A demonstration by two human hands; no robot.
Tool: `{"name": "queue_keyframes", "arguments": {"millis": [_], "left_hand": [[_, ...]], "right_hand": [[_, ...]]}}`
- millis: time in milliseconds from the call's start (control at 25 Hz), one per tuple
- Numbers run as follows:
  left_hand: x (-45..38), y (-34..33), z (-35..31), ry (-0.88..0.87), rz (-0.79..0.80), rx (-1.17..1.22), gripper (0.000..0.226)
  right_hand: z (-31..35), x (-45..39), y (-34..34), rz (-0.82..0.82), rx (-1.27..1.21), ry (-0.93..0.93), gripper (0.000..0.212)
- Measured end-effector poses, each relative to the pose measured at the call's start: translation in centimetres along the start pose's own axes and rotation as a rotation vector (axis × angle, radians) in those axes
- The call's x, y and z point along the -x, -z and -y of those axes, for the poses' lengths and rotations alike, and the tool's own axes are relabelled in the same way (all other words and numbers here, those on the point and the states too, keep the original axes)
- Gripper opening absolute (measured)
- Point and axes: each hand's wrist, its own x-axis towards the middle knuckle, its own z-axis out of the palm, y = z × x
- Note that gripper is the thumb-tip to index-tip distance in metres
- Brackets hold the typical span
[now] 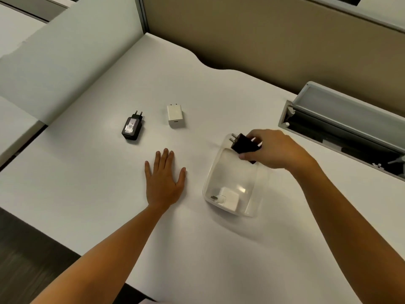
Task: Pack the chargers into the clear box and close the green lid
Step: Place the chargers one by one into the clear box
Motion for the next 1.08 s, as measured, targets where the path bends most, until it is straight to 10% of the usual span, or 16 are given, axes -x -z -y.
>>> {"name": "queue_keyframes", "arguments": {"millis": [840, 1080], "left_hand": [[0.0, 0.4, -0.3, 0.004, 0.005, 0.005, 0.066], [0.1, 0.3, -0.2, 0.012, 0.006, 0.005, 0.065]], "right_hand": [[-1.9, 0.0, -11.0, 0.069, -0.063, -0.169, 0.047], [1.7, -1.3, -7.5, -0.293, -0.188, -0.068, 0.027]]}}
